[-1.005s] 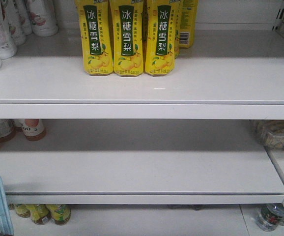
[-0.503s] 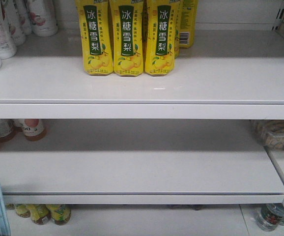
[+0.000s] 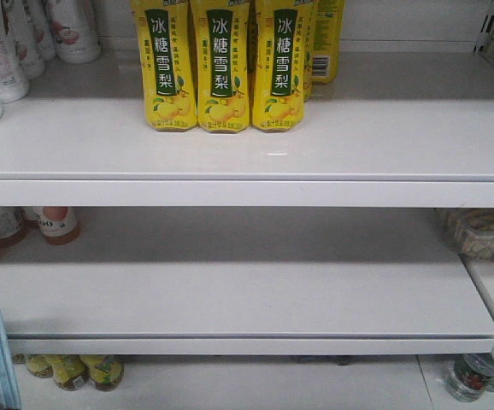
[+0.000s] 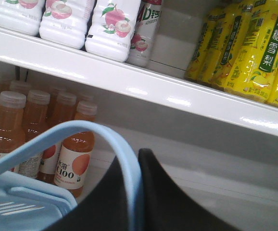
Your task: Place coke in basket with both arms
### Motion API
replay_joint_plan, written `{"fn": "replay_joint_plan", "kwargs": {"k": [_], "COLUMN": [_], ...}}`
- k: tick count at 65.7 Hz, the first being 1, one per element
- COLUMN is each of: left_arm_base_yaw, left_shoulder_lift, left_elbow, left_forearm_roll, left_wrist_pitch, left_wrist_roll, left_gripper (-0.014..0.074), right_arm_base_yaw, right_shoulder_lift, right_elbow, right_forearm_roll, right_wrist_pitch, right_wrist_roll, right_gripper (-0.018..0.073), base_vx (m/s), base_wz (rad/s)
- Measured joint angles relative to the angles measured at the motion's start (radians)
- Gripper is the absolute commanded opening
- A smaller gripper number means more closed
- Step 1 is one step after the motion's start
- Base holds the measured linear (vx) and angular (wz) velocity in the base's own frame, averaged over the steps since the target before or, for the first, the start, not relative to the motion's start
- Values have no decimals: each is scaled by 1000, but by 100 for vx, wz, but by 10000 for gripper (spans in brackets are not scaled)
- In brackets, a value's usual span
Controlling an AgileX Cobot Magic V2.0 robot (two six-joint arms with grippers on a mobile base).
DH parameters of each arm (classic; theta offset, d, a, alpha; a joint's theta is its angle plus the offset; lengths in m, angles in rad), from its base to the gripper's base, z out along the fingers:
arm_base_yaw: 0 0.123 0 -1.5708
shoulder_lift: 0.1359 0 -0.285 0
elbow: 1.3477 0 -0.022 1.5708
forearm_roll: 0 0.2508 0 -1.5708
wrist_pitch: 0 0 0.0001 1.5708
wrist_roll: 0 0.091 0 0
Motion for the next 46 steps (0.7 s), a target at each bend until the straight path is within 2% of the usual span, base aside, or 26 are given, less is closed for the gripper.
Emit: {"fn": "replay_joint_plan", "kwargs": {"k": [46], "left_arm_base_yaw": [0], "left_shoulder_lift": [0], "left_elbow": [0], "left_forearm_roll": [0], "left_wrist_pitch": [0], "left_wrist_roll": [0], "left_gripper": [-6], "right_arm_base_yaw": [0], "right_shoulder_lift": [0], "right_elbow": [1], "right_forearm_roll": [0], "right_wrist_pitch": [-1], "right_wrist_roll": [0], "right_gripper": [-4], "base_vx": [0], "base_wz": [0]}}
